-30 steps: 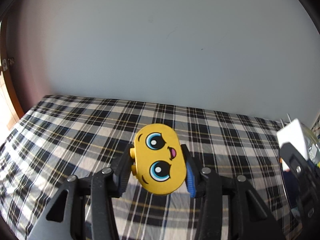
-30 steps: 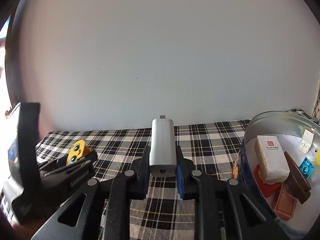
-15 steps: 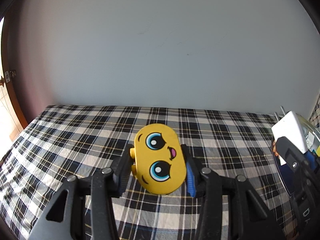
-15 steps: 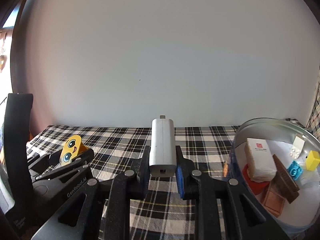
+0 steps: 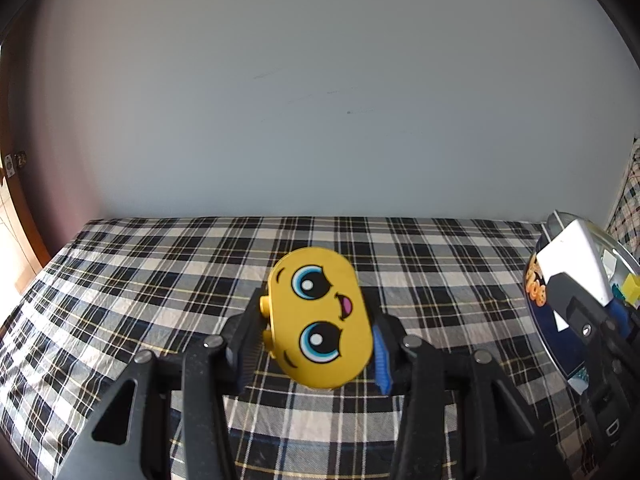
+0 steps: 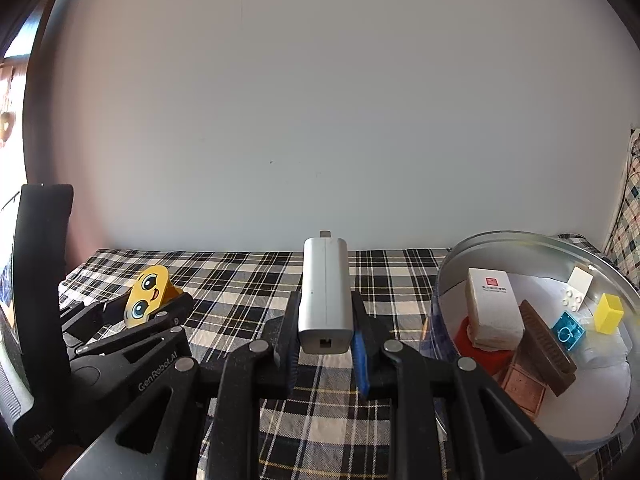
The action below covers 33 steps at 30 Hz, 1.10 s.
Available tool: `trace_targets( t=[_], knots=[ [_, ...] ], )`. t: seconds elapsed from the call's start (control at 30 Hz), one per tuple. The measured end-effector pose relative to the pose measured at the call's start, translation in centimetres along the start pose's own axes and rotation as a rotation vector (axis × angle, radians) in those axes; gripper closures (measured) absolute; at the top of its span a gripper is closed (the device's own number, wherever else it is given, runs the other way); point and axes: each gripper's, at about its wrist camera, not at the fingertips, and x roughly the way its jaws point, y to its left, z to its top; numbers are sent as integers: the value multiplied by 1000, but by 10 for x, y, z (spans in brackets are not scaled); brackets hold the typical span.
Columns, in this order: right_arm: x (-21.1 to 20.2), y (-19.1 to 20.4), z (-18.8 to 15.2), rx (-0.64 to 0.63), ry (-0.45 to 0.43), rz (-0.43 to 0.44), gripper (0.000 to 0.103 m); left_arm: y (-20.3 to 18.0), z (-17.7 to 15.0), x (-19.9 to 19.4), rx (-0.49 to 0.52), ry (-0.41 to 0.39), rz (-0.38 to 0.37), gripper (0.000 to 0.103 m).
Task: Organize rigid objects
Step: 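Lift the yellow face block and white charger with both tools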
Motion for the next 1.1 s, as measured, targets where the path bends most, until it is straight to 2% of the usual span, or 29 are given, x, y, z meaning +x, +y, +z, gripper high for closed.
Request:
trace_targets(
  t=[1.1],
  knots=[
    [-30,-22,-5,-19,-65,-42,79,-33,-6,-26,29,-28,-41,58]
  ],
)
